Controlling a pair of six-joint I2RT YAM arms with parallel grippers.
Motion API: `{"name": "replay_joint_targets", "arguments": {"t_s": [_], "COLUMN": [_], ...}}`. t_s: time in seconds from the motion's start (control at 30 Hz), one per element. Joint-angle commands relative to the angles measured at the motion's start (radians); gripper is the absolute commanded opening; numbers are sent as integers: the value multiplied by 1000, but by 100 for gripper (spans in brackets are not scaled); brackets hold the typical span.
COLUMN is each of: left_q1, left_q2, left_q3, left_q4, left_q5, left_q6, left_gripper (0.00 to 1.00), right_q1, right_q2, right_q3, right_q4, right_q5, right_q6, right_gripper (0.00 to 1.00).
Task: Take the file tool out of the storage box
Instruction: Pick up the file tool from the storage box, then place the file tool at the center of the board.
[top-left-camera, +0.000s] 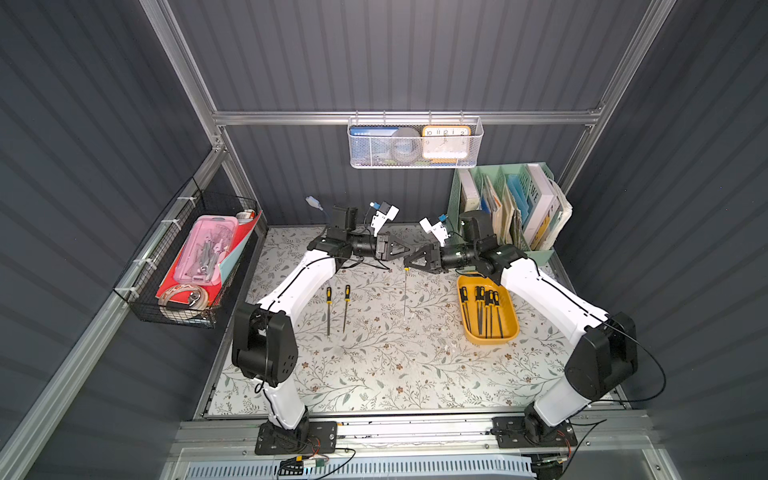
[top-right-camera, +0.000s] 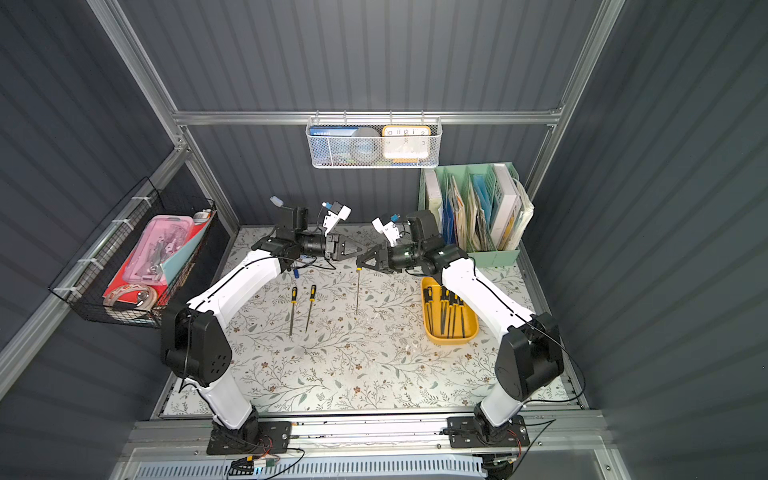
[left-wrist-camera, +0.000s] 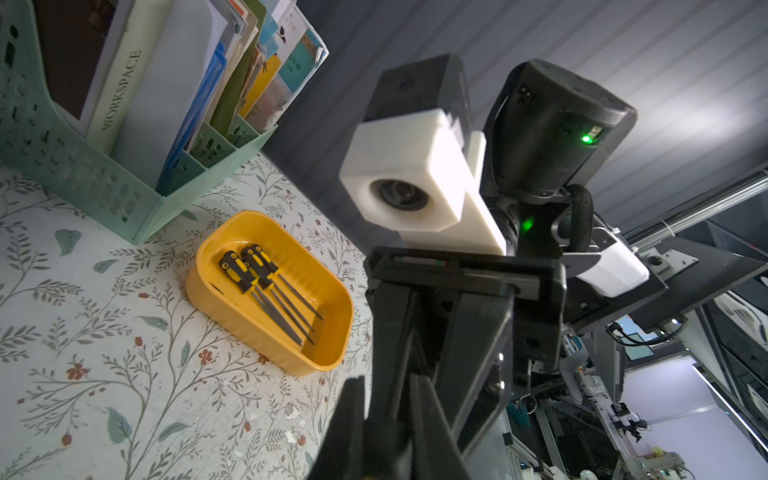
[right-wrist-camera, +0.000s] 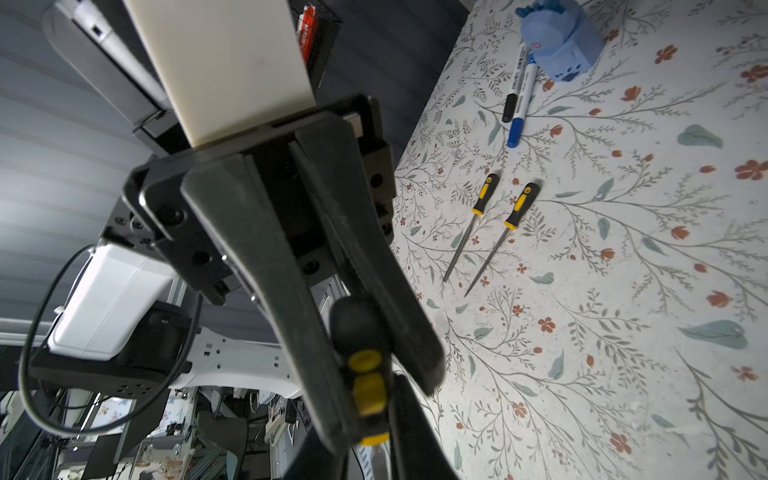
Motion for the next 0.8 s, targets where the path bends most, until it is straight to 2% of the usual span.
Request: {"name": "replay_joint_targets", "arguments": {"t_s": [0.0,0.07,0.2,0.3,0.43,0.53,0.77], "left_q1": [-7,-7,-7,-8,-30,-30,-27], "left_q2": [-18,-6,57,158,277,313,367], "left_q3": [-26,-22,25,87,138,148,147], "left_q4": [-48,-83,-199,-329,-442,-469,-484], "left_q5": [-227,-402,-772,-940,-1105,-1176,-1236], "left_q6": [17,-22,-87,-93,-84,-87,-90], "left_gripper": [0,0,0,0,0,0,0], "right_q1": [-13,-21,-63,-88,-96,-96,-96], "right_q2": [-3,-18,-59,-89,-94,-79,-50], "right_q3": [1,-10,-50,-87,-101,-101,-104], "right_q4": [39,-5,-97,-122,-162,-189,-233], "right_q5": [104,181,328,370,393,393,381], "right_q6": [16,-10,-37,-38,-45,-42,-39], "right_gripper": [49,56,57,57,57,57,57]}}
